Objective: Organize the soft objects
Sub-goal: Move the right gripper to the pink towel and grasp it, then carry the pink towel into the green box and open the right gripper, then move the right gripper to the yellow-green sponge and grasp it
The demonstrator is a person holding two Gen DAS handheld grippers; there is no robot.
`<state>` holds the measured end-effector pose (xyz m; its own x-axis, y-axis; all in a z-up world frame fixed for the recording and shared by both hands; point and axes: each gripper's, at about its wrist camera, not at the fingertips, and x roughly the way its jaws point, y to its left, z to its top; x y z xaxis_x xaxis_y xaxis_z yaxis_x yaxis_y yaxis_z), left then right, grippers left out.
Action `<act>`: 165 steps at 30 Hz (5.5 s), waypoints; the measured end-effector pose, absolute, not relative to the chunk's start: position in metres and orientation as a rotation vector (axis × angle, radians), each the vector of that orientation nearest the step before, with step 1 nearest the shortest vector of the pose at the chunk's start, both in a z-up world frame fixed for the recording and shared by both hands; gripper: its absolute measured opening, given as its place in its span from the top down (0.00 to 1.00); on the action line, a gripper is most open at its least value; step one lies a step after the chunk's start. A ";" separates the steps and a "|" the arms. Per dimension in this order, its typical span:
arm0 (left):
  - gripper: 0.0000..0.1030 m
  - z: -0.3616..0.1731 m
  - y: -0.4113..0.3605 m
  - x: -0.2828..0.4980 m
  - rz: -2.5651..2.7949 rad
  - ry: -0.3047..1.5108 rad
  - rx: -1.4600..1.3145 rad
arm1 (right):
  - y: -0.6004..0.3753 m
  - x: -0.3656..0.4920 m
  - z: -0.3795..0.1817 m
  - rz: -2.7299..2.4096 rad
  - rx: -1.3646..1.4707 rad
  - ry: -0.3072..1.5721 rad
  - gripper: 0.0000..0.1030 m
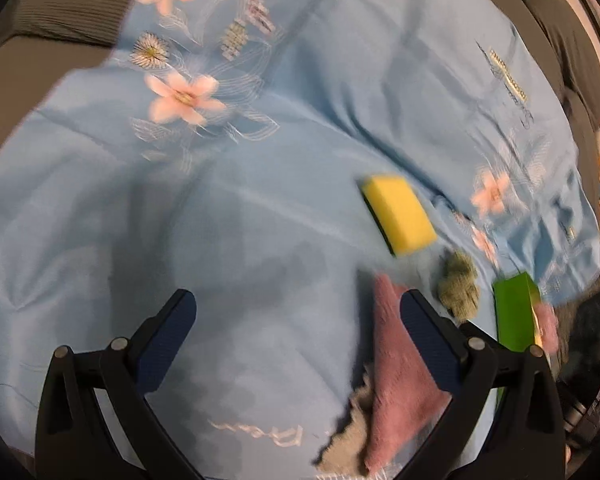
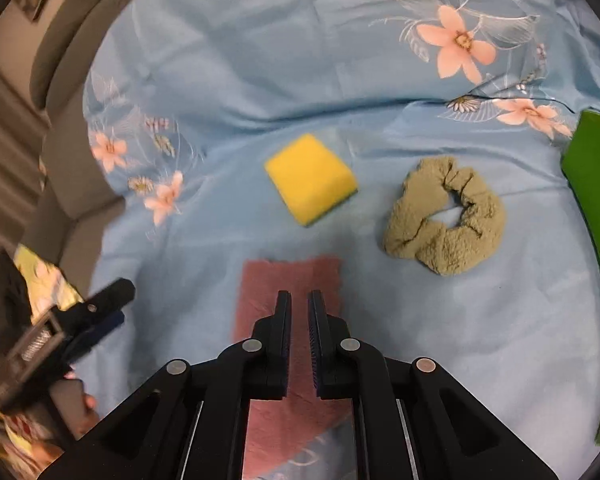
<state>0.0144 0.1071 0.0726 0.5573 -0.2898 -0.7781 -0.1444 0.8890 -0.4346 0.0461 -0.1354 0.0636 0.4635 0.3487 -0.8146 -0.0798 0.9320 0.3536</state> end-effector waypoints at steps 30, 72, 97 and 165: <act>0.74 0.057 -0.039 -0.003 -0.530 1.086 -0.215 | -0.168 0.039 0.035 0.393 0.547 1.171 0.61; 0.74 0.099 -0.353 0.022 -1.016 1.015 0.010 | -0.467 -0.035 0.094 -0.354 0.712 0.790 0.61; 0.13 0.138 -0.229 -0.006 -0.858 0.842 -0.082 | -0.453 -0.064 0.140 -0.452 0.625 0.648 0.15; 0.09 0.074 0.112 0.002 -0.099 0.939 -0.551 | -0.059 -0.047 0.046 0.334 -0.314 0.966 0.24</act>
